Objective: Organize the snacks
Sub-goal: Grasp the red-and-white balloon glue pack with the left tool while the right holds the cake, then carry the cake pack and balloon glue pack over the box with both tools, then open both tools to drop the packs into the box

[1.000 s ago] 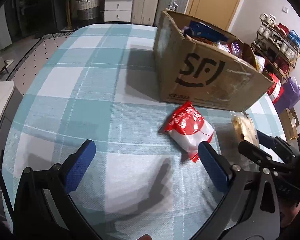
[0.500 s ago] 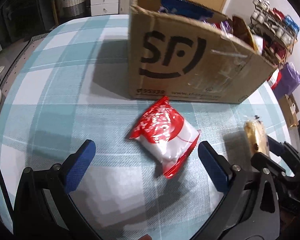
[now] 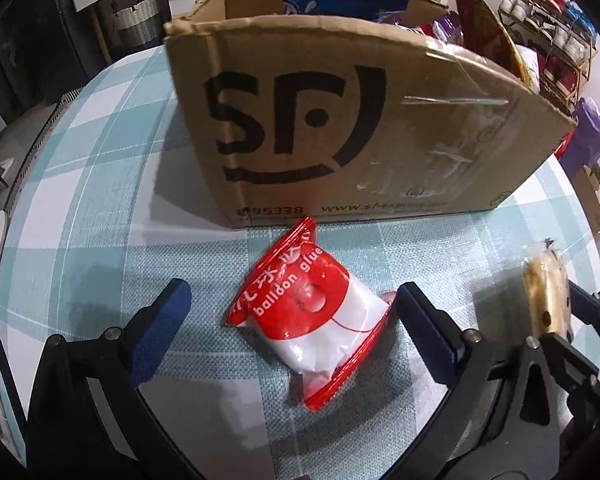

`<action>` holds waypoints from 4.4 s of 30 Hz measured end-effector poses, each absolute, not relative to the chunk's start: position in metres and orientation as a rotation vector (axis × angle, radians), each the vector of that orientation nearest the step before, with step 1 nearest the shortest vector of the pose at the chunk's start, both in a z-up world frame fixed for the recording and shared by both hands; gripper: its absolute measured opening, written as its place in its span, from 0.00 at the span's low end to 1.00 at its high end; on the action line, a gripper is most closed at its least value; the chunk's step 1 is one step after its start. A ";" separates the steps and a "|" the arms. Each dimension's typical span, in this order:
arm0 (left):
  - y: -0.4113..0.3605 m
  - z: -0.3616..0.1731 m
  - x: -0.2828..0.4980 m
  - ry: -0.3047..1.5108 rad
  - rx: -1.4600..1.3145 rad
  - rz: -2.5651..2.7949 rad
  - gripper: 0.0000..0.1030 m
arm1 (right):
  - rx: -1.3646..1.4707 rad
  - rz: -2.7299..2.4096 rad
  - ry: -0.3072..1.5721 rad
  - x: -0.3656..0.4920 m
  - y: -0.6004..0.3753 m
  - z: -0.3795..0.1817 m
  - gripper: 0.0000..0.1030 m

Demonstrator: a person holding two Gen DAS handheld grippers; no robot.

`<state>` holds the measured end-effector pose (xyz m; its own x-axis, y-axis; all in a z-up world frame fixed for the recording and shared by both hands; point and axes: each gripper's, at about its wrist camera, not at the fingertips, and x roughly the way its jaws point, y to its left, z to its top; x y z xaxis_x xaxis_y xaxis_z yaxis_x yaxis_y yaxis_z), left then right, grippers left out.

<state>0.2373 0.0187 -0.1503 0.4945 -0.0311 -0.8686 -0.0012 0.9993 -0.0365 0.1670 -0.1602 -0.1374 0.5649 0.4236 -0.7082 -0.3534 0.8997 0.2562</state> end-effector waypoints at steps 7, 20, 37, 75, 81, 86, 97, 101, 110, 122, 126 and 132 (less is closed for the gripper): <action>0.014 -0.148 0.238 1.041 -0.014 -0.024 0.94 | 0.099 0.464 0.854 0.167 -0.163 -0.138 0.61; 0.031 -0.134 0.217 1.009 -0.089 -0.110 0.53 | 0.104 0.465 0.845 0.162 -0.162 -0.135 0.61; 0.068 -0.125 0.188 0.980 -0.146 -0.110 0.53 | 0.111 0.486 0.828 0.151 -0.154 -0.123 0.61; 0.063 0.022 0.203 0.773 -0.082 -0.167 0.53 | 0.090 0.619 0.632 0.189 -0.128 0.007 0.61; 0.058 0.043 0.228 0.764 -0.077 -0.185 0.53 | 0.099 0.622 0.623 0.213 -0.124 0.024 0.61; 0.050 0.053 0.253 0.772 -0.065 -0.201 0.54 | 0.084 0.619 0.618 0.232 -0.120 0.036 0.61; 0.037 0.039 0.304 0.839 -0.056 -0.226 0.54 | 0.073 0.606 0.639 0.269 -0.115 0.035 0.62; 0.036 0.029 0.317 0.853 -0.051 -0.230 0.54 | 0.063 0.598 0.657 0.285 -0.111 0.026 0.62; 0.040 0.004 0.342 0.883 -0.092 -0.306 0.54 | 0.043 0.580 0.714 0.313 -0.112 -0.005 0.62; 0.044 -0.012 0.355 0.904 -0.129 -0.384 0.79 | 0.025 0.565 0.777 0.336 -0.115 -0.029 0.66; 0.048 -0.006 0.348 0.884 -0.116 -0.359 0.81 | 0.056 0.549 0.730 0.328 -0.128 -0.021 0.71; 0.056 0.005 0.333 0.859 -0.114 -0.308 0.81 | 0.077 0.531 0.680 0.308 -0.142 -0.001 0.72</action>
